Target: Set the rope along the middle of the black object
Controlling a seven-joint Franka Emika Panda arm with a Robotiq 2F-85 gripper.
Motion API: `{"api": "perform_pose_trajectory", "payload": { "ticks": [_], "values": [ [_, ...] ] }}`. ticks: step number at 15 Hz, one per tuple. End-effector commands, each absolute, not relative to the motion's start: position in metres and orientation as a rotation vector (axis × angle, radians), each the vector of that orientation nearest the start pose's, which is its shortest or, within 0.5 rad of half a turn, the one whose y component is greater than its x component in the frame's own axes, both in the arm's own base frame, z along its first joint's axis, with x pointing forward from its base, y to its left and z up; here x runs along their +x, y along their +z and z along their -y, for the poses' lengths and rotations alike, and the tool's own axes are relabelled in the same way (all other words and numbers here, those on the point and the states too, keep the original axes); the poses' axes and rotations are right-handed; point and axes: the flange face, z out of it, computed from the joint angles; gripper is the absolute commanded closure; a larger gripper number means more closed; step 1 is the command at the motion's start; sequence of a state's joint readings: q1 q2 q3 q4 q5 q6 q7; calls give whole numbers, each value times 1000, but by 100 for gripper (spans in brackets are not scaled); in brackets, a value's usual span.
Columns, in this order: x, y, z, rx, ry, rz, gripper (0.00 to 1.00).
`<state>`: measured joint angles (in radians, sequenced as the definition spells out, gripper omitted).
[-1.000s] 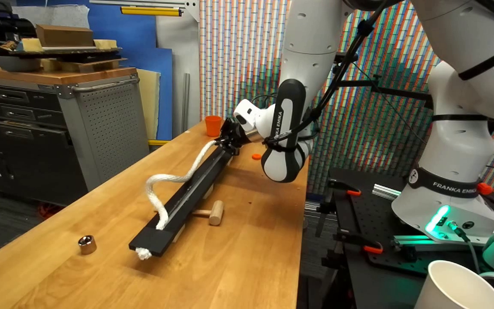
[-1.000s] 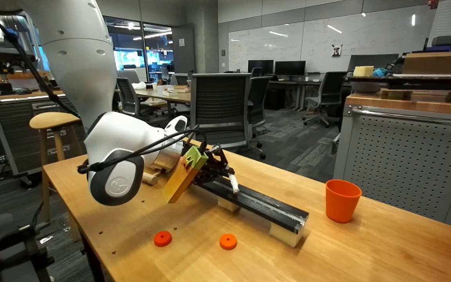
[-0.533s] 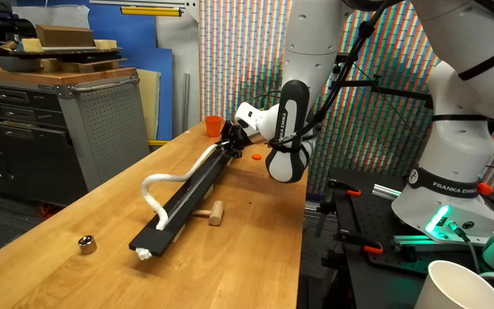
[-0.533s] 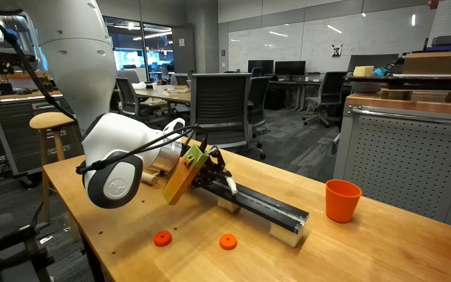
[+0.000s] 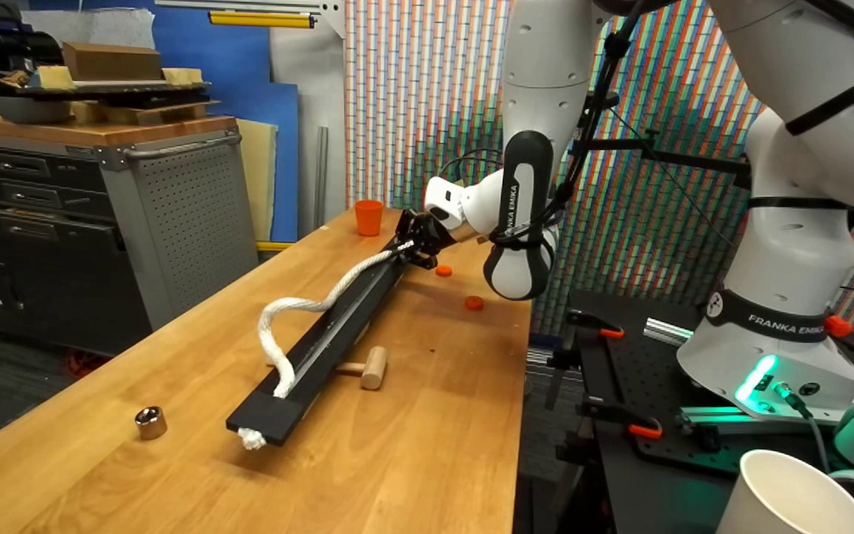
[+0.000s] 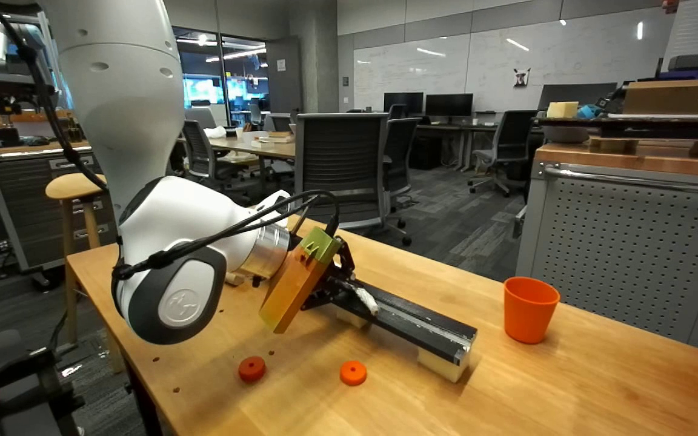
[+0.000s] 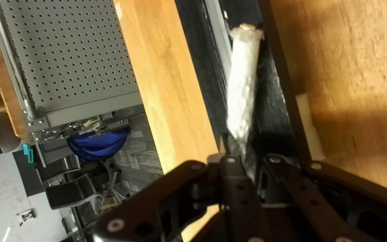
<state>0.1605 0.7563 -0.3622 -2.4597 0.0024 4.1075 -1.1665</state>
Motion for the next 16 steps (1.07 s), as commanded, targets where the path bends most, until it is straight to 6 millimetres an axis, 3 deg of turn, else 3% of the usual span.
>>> {"api": "perform_pose_trajectory", "payload": {
  "ticks": [1,8,16],
  "values": [
    [466,149,110,1866,720,-1290,96],
    [466,155,114,1845,706,-1237,96],
    [451,149,114,1794,573,-1341,96]
  ]
}}
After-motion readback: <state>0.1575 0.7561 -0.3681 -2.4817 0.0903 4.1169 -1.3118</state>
